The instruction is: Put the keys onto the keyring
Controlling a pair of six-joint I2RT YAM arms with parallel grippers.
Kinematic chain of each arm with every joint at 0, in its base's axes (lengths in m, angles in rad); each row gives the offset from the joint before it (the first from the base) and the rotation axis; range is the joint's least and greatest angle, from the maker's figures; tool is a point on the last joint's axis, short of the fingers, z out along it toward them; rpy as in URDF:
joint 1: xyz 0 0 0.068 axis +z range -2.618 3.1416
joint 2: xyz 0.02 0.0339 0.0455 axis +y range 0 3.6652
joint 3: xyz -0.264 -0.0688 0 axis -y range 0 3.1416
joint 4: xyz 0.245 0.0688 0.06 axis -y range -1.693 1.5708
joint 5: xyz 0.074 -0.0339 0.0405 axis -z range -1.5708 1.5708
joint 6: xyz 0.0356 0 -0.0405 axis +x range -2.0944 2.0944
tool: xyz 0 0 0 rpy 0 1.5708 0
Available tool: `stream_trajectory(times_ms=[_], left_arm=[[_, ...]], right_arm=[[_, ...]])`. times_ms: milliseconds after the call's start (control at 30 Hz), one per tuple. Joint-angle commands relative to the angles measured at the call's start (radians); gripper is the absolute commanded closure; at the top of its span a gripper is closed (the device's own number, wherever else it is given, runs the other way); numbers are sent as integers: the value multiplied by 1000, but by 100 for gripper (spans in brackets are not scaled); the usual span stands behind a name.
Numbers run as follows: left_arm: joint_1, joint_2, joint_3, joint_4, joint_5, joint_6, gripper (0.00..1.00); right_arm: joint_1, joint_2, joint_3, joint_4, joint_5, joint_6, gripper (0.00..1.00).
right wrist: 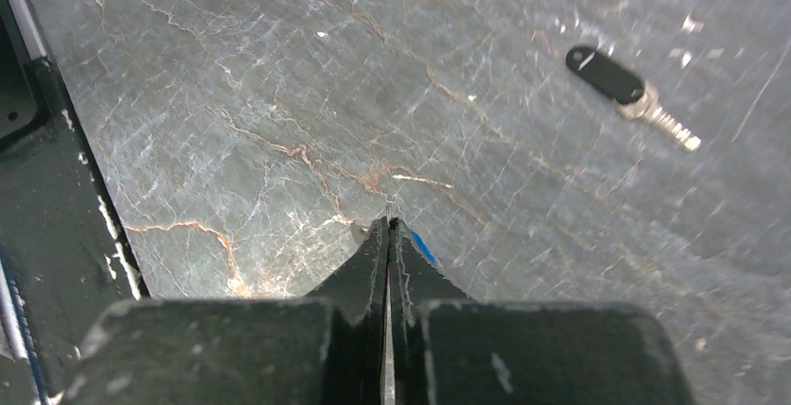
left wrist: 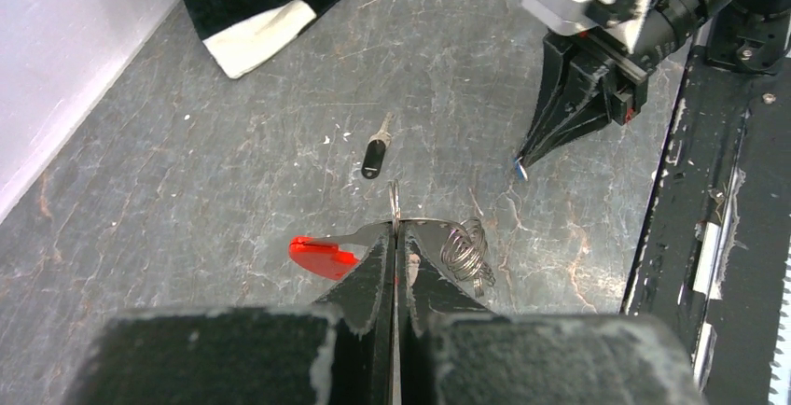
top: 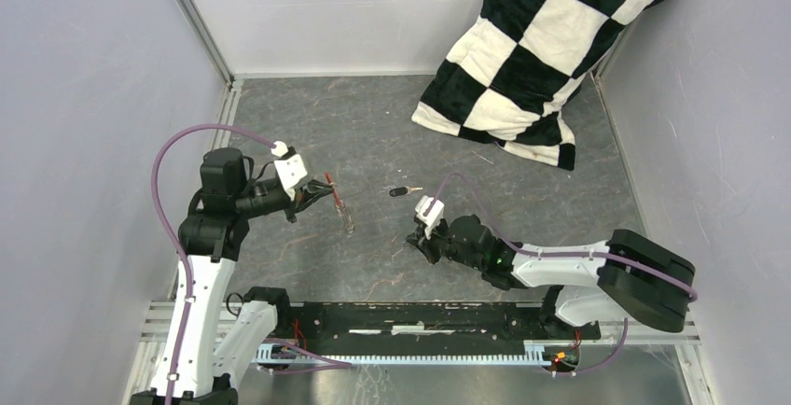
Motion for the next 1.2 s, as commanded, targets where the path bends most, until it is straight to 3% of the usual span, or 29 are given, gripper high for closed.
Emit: stream_trajectory(times_ms=[0, 133, 367, 500, 700, 767, 967, 1167], left_arm=[[6, -4, -15, -7, 95, 5, 98], [5, 9, -26, -88, 178, 61, 98], [5, 28, -7, -224, 242, 163, 98], [2, 58, 16, -348, 325, 292, 98], [-1, 95, 16, -524, 421, 471, 98], [-5, 90, 6, -538, 450, 501, 98], [-64, 130, -3, -534, 517, 537, 98], [-151, 173, 0, -534, 511, 572, 98]], right_arm=[[63, -90, -26, 17, 125, -284, 99], [83, -140, -48, 25, 115, -392, 100], [84, -181, -24, -15, 16, -413, 100], [83, -247, 32, -99, -113, -500, 99], [82, -346, 128, -212, -176, -533, 100], [83, -350, 164, -277, -219, -608, 100], [83, -341, 240, -331, -161, -802, 100], [83, -349, 325, -414, -248, -1024, 100]])
